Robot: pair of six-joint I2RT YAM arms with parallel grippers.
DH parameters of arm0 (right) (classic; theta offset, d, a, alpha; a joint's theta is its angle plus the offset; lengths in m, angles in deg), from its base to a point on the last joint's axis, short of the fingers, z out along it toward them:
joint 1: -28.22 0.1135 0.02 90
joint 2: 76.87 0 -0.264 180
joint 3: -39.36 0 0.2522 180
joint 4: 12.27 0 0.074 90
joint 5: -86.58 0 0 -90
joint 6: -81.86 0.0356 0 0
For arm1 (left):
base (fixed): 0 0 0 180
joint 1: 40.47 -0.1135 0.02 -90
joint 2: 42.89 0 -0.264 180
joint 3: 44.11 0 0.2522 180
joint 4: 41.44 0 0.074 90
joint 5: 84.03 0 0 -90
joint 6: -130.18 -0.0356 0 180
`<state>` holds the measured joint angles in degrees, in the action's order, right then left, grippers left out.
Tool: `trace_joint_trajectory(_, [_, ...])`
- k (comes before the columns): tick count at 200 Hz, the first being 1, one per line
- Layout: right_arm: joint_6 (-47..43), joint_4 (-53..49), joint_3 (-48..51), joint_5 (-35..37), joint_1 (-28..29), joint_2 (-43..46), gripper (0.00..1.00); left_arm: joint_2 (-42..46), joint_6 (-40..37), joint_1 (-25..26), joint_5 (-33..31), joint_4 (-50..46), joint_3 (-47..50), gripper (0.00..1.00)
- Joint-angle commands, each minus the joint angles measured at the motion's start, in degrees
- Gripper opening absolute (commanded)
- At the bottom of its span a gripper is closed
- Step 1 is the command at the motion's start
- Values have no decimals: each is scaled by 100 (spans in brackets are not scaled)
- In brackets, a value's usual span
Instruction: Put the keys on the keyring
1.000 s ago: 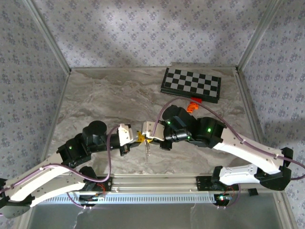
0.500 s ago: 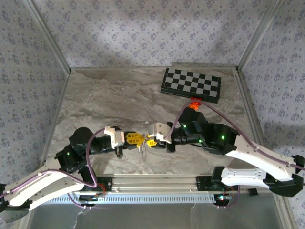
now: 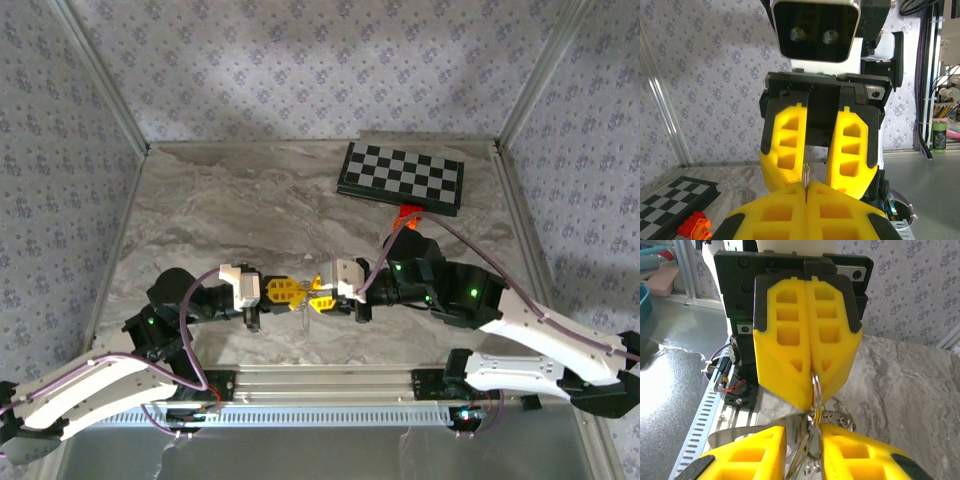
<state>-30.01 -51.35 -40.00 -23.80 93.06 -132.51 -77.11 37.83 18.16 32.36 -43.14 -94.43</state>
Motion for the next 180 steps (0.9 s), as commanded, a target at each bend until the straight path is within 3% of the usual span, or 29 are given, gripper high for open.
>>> trace_joint_trajectory(1, [125,276,188,-28,-33,253,27,73,84,21,148,447,-119,0])
trace_joint_trajectory(102, [245,507,451,-44,-34,347,23,64,103,21,120,549,-98,0])
trace_joint_trajectory(180, [218,572,440,-113,-59,241,2,38,95,21,174,504,-36,0])
